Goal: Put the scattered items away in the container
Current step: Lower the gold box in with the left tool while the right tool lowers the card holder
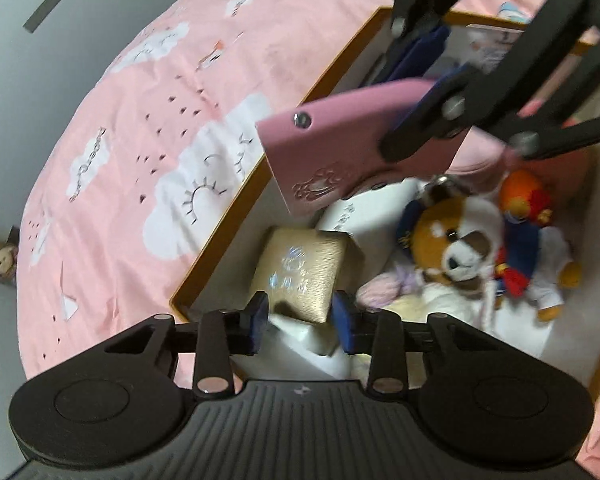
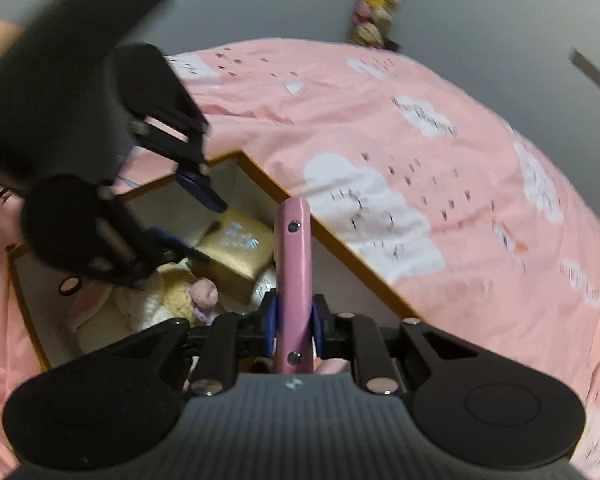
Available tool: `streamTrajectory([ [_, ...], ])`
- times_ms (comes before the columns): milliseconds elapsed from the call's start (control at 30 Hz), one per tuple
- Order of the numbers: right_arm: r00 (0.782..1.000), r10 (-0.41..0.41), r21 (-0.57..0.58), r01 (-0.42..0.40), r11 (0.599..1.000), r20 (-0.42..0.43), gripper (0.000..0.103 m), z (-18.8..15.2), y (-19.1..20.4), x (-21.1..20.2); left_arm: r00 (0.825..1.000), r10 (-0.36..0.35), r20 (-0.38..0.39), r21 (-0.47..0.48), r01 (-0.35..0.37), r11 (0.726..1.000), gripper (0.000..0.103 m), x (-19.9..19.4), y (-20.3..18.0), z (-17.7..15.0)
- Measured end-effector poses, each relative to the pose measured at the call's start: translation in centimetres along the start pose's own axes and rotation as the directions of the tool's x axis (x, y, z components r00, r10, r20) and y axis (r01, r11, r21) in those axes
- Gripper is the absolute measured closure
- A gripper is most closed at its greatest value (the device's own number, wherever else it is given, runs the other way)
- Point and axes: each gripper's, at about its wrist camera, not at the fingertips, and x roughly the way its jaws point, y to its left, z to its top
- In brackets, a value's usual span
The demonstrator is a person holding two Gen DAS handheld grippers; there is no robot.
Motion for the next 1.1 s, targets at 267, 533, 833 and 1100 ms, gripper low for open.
streamTrajectory([
  [267, 0.994, -0.108, -0.337, 0.11, 0.935, 0.025, 0.084, -0.5, 3.0, 1.4, 0.999, 0.041, 0.032, -0.057, -0.039, 0.998, 0.062, -0.9, 0.6, -1.7],
  [533, 0.963, -0.269, -0.625, 0.218, 0.75, 0.013, 0.084, -3.1, 5.5, 3.8, 0.992, 0.051, 0.119, -0.12, -0.037, 0.992, 0.062, -2.6, 0.7, -2.7],
  [833, 0.961, -0.273, -0.748, 0.205, 0.631, 0.033, 0.084, -4.8, 7.1, 5.7, 0.983, 0.033, 0.181, -0.202, 0.005, 0.979, 0.062, -4.3, 1.5, -3.5],
  [1100, 0.961, -0.277, -0.736, 0.205, 0.645, 0.025, 0.081, -4.5, 7.0, 6.7, 0.98, 0.026, 0.199, -0.231, 0.021, 0.973, 0.062, -5.0, 1.0, -4.1],
])
